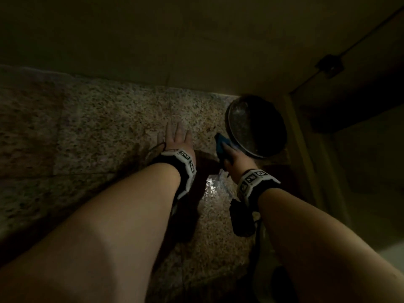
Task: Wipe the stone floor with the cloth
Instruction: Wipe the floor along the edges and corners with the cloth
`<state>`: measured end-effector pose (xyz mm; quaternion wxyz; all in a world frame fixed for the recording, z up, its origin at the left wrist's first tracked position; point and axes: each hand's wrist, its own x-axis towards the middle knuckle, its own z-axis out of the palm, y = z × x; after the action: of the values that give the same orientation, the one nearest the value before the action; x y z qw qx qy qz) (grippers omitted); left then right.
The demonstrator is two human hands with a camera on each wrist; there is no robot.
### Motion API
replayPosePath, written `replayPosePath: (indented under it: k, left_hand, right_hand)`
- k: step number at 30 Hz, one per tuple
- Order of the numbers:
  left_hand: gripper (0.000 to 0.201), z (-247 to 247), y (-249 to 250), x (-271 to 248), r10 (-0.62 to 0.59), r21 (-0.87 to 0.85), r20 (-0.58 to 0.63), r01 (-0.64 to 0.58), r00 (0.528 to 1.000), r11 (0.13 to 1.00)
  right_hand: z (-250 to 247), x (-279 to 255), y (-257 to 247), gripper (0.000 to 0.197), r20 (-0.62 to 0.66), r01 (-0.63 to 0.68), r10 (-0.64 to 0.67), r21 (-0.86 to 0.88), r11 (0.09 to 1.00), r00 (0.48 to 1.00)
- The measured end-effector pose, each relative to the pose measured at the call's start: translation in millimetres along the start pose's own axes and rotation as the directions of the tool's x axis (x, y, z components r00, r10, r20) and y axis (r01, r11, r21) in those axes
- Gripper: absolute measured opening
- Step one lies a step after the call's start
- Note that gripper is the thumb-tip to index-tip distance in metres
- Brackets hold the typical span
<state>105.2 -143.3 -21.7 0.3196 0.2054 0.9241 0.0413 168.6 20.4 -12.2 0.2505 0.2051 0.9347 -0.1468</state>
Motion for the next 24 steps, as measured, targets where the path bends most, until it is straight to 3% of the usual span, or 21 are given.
replayPosePath:
  k: [5, 9, 15, 19, 24]
  left_hand:
    - [0.096, 4, 8, 41, -0.031, 0.182, -0.006, 0.032, 0.999, 0.983]
    - [0.095, 21, 11, 74, -0.063, 0.26, -0.011, 0.064, 0.998, 0.964]
    - [0.087, 48, 29, 100, -0.038, 0.29, 0.062, 0.018, 0.997, 0.957]
    - [0.078, 58, 37, 109, -0.069, 0.299, 0.121, 0.03, 0.99, 0.954]
    - [0.076, 67, 34, 116, -0.024, 0.289, 0.144, -0.019, 0.989, 0.957]
  right_hand:
    - [28, 44, 29, 0.057, 0.111, 0.084, -0.072, -0.114, 0.99, 0.991]
    - [57, 73, 55, 0.058, 0.275, 0.099, -0.024, -0.264, 0.96, 0.961]
    - [83, 79, 68, 0.065, 0.244, 0.092, -0.051, -0.159, 0.983, 0.969]
    - [90, 82, 72, 0.062, 0.198, 0.117, -0.08, -0.187, 0.975, 0.977]
    - [71, 110, 77, 0.063, 0.223, 0.22, -0.16, -0.28, 0.934, 0.962]
